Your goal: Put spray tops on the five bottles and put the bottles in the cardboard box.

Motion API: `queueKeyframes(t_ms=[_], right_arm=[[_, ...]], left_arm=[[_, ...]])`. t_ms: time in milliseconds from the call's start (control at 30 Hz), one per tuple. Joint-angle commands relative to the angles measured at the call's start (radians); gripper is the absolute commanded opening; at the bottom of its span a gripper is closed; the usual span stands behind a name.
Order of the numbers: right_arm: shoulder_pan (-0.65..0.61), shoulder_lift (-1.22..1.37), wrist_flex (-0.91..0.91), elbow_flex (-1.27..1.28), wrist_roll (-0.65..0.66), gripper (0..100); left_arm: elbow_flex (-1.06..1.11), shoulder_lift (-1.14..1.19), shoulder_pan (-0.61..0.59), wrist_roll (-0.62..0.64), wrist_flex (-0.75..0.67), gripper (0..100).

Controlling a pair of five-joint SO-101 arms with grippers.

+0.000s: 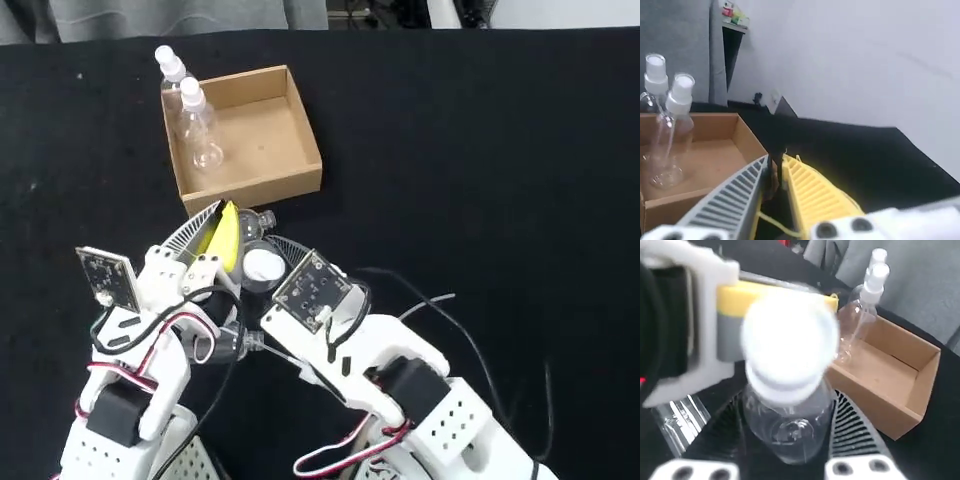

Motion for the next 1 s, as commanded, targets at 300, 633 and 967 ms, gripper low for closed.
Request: queueKeyframes(t_ms=[300, 633, 967], right_arm=[[0.055, -0.03, -0.002, -0.008, 0.006, 3.8], [0.055, -0.03, -0.008, 0.005, 0.006, 3.7], [0.055, -0.03, -0.009, 0.005, 0.005, 3.6]], left_arm=[[0.001, -0.009, -0.289, -0.006, -0.015, 4], [0.113, -0.009, -0.493, -0.006, -0.015, 4], [0.225, -0.009, -0.61, -0.008, -0.02, 3]])
